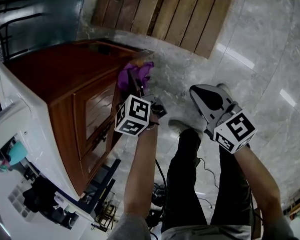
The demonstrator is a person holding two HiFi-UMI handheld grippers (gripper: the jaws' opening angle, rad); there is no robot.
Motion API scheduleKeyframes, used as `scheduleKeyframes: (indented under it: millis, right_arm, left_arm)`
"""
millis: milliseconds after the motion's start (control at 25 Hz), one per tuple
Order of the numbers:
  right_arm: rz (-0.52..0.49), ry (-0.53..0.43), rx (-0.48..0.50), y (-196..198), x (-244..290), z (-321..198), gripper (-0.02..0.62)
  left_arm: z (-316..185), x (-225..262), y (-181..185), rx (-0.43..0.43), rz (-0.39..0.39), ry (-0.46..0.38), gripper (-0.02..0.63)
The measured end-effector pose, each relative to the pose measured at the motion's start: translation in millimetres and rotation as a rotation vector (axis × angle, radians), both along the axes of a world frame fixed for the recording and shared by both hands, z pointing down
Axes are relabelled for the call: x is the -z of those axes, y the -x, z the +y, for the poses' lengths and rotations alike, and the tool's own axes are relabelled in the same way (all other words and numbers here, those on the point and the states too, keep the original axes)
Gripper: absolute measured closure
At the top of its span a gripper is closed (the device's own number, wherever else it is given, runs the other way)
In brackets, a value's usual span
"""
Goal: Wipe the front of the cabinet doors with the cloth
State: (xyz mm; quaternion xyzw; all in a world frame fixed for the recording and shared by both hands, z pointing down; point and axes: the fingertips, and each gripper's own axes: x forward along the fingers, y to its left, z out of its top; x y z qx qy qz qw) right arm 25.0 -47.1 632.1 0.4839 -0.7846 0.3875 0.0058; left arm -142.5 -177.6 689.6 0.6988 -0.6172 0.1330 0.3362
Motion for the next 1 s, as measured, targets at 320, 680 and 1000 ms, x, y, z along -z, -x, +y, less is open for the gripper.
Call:
scheduleKeyframes:
  millis: [320, 680, 1000]
  right_arm:
    - [0.012, -0.049, 0.060, 13, 40, 8, 0.586]
    - [-0.006, -0.115, 0.066, 16, 120, 23, 0.586]
    - [-0.015, -0.167, 0.084, 27, 205, 36, 0.586]
  left_arm:
    - [43, 52, -20, -0.134, -0.013, -0.070, 0.512]
    - [87, 170, -26, -0.219, 0.039, -0.192, 0.512]
    - [119, 278, -38, -0.334, 0.037, -0.298, 0.512]
